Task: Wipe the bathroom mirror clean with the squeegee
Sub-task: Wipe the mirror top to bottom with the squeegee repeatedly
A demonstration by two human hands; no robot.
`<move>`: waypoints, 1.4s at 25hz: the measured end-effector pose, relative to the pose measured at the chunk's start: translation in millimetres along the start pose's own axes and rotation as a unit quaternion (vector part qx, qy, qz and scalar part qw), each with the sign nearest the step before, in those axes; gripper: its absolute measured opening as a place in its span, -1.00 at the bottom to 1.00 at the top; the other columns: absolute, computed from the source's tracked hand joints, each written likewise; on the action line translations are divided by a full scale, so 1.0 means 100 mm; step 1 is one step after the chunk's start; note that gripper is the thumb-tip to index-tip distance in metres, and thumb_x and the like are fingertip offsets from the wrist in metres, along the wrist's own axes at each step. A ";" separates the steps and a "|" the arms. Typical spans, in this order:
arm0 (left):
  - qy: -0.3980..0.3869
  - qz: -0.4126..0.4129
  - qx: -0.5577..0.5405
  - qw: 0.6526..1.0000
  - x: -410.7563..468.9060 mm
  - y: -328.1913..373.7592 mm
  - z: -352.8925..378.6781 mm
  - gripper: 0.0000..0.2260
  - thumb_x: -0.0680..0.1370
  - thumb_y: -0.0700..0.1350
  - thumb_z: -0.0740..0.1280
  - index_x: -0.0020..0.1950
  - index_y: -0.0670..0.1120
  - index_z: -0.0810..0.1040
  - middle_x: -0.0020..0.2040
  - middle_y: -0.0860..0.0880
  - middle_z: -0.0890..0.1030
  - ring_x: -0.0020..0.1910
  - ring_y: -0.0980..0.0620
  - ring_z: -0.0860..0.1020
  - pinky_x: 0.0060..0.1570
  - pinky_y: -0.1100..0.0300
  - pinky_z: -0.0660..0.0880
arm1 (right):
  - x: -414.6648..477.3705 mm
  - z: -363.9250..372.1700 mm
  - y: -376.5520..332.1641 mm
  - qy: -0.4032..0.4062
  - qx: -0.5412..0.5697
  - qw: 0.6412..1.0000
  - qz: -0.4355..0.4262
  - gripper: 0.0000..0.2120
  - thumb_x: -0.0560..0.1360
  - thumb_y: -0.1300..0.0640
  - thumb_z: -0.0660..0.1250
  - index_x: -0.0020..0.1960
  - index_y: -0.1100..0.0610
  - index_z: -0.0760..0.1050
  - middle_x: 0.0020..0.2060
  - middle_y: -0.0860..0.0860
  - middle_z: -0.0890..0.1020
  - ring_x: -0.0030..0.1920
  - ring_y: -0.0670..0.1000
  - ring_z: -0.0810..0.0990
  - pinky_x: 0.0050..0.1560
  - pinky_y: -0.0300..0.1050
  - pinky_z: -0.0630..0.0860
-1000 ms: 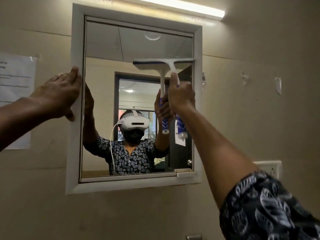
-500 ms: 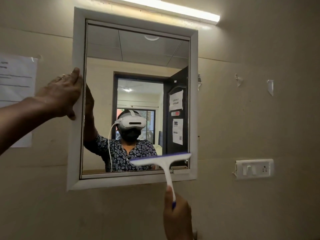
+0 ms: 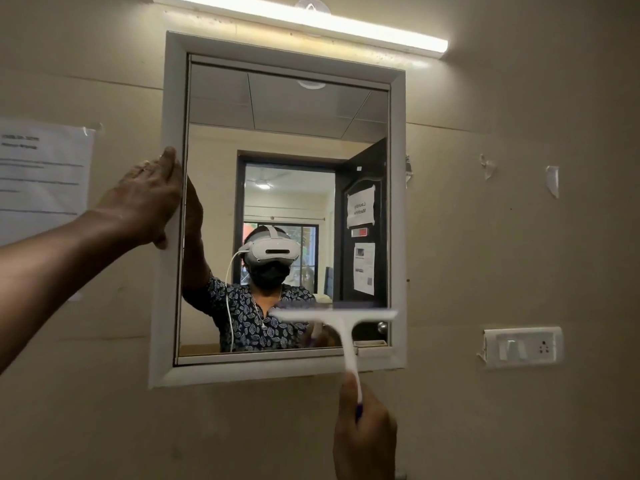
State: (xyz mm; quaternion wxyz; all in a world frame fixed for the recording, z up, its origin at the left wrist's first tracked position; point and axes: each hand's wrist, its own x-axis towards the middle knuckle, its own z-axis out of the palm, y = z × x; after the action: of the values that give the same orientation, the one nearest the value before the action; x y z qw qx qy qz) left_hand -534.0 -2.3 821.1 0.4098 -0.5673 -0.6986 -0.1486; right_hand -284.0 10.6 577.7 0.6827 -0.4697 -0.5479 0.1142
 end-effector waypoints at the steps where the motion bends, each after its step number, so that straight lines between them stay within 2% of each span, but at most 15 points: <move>1: 0.001 -0.002 0.000 1.000 0.00 0.01 0.00 0.15 0.25 -0.14 0.57 0.51 -0.25 -0.23 0.52 -0.23 -0.23 0.53 -0.16 -0.08 0.47 0.07 -0.08 | 0.13 0.01 -0.23 -0.014 0.051 0.998 -0.028 -0.63 0.55 -0.06 0.14 -0.40 0.00 0.40 -0.59 -0.08 0.48 -0.55 -0.14 0.47 -0.57 -0.38 0.36; 2: 0.001 -0.005 0.001 1.000 0.00 0.02 0.00 0.13 0.26 -0.15 0.56 0.51 -0.24 -0.23 0.52 -0.22 -0.23 0.53 -0.15 -0.09 0.47 0.07 -0.09 | 0.30 0.03 -0.49 -0.034 0.085 0.994 -0.059 -0.62 0.53 -0.13 0.07 -0.35 0.02 0.42 -0.55 -0.04 0.51 -0.53 -0.10 0.49 -0.59 -0.33 0.39; 4: -0.001 -0.006 0.007 1.000 0.00 0.03 -0.01 0.11 0.28 -0.16 0.55 0.51 -0.25 -0.23 0.53 -0.22 -0.23 0.53 -0.15 -0.10 0.47 0.07 -0.09 | 0.72 0.11 -1.06 -0.049 0.108 0.986 -0.114 -0.53 0.52 -0.21 -0.01 -0.27 0.09 0.45 -0.44 0.06 0.57 -0.44 0.00 0.57 -0.44 -0.08 0.55; 6: -0.003 -0.004 0.014 1.000 0.00 0.03 -0.01 0.10 0.30 -0.17 0.54 0.51 -0.25 -0.24 0.53 -0.23 -0.23 0.53 -0.15 -0.11 0.48 0.07 -0.09 | 1.16 0.21 -1.59 -0.048 0.116 0.983 -0.133 -0.51 0.58 -0.17 -0.01 -0.25 0.16 0.45 -0.38 0.16 0.59 -0.37 0.17 0.60 -0.36 0.01 0.56; 7: -0.002 -0.004 0.014 1.000 0.00 0.02 -0.01 0.09 0.31 -0.19 0.54 0.51 -0.25 -0.23 0.53 -0.23 -0.22 0.53 -0.15 -0.10 0.48 0.07 -0.08 | 1.35 0.27 -1.83 -0.041 0.117 0.983 -0.136 -0.52 0.60 -0.14 0.00 -0.29 0.15 0.42 -0.42 0.13 0.56 -0.42 0.16 0.57 -0.40 -0.02 0.52; 10: 0.005 -0.003 0.017 1.000 0.01 0.02 0.00 0.04 0.34 -0.23 0.50 0.51 -0.24 -0.23 0.53 -0.22 -0.22 0.53 -0.15 -0.10 0.48 0.07 -0.08 | 1.74 0.43 -2.28 -0.009 0.121 0.984 -0.133 -0.54 0.60 -0.14 0.01 -0.37 0.08 0.32 -0.49 -0.01 0.44 -0.50 -0.05 0.44 -0.47 -0.24 0.33; 15: 0.004 0.000 0.026 1.000 0.02 0.01 0.00 0.02 0.37 -0.24 0.48 0.51 -0.24 -0.26 0.52 -0.21 -0.25 0.53 -0.14 -0.11 0.48 0.08 -0.09 | 2.04 0.63 -2.53 -0.001 0.085 0.987 -0.137 -0.55 0.60 -0.15 0.03 -0.38 0.06 0.23 -0.45 -0.02 0.43 -0.40 -0.04 0.48 -0.43 -0.24 0.32; 19: 0.000 0.002 0.029 1.000 0.02 0.01 0.00 0.05 0.35 -0.21 0.50 0.51 -0.24 -0.26 0.52 -0.21 -0.25 0.53 -0.14 -0.11 0.48 0.09 -0.08 | 2.17 0.68 -2.60 -0.043 0.046 0.988 -0.141 -0.59 0.60 -0.14 0.02 -0.22 0.15 0.34 -0.45 -0.03 0.44 -0.47 -0.10 0.45 -0.52 -0.28 0.26; 24: -0.010 0.006 0.035 0.999 0.03 -0.02 0.01 0.11 0.31 -0.10 0.54 0.51 -0.24 -0.26 0.52 -0.21 -0.25 0.53 -0.15 -0.08 0.47 0.09 -0.08 | 2.20 0.64 -2.67 -0.040 -0.009 0.988 -0.151 -0.56 0.60 -0.15 -0.01 -0.34 0.09 0.23 -0.48 -0.02 0.45 -0.51 -0.11 0.45 -0.55 -0.29 0.25; 26: -0.005 0.008 0.037 0.999 0.04 -0.03 0.01 0.12 0.29 -0.08 0.54 0.51 -0.24 -0.25 0.52 -0.21 -0.24 0.53 -0.15 -0.07 0.47 0.08 -0.08 | 2.13 0.61 -2.60 -0.041 -0.017 0.987 -0.154 -0.55 0.60 -0.16 -0.03 -0.30 0.12 0.30 -0.43 0.00 0.49 -0.45 -0.05 0.50 -0.49 -0.26 0.31; 29: -0.006 0.009 0.037 0.999 0.03 -0.04 0.02 0.12 0.29 -0.08 0.54 0.51 -0.23 -0.25 0.53 -0.20 -0.24 0.53 -0.16 -0.06 0.47 0.07 -0.06 | 1.87 0.63 -2.22 -0.074 -0.013 0.986 -0.150 -0.47 0.57 -0.22 -0.08 -0.07 0.15 0.47 -0.25 0.08 0.60 -0.24 0.08 0.59 -0.25 -0.08 0.52; 35: -0.016 0.011 0.038 0.999 0.03 -0.04 0.00 0.16 0.28 -0.01 0.55 0.50 -0.24 -0.28 0.52 -0.21 -0.26 0.53 -0.16 -0.07 0.47 0.07 -0.08 | 0.82 0.67 -1.03 -0.121 -0.037 0.988 -0.087 -0.41 0.52 -0.32 -0.15 -0.01 0.07 0.47 -0.13 0.07 0.60 -0.13 0.07 0.60 -0.09 0.08 0.58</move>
State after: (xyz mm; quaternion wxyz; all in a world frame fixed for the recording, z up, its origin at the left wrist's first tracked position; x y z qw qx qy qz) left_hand -537.4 -2.0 824.2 0.4210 -0.5612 -0.7043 -0.1083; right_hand -347.6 45.0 706.2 0.6012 -0.4275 -0.6691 0.0901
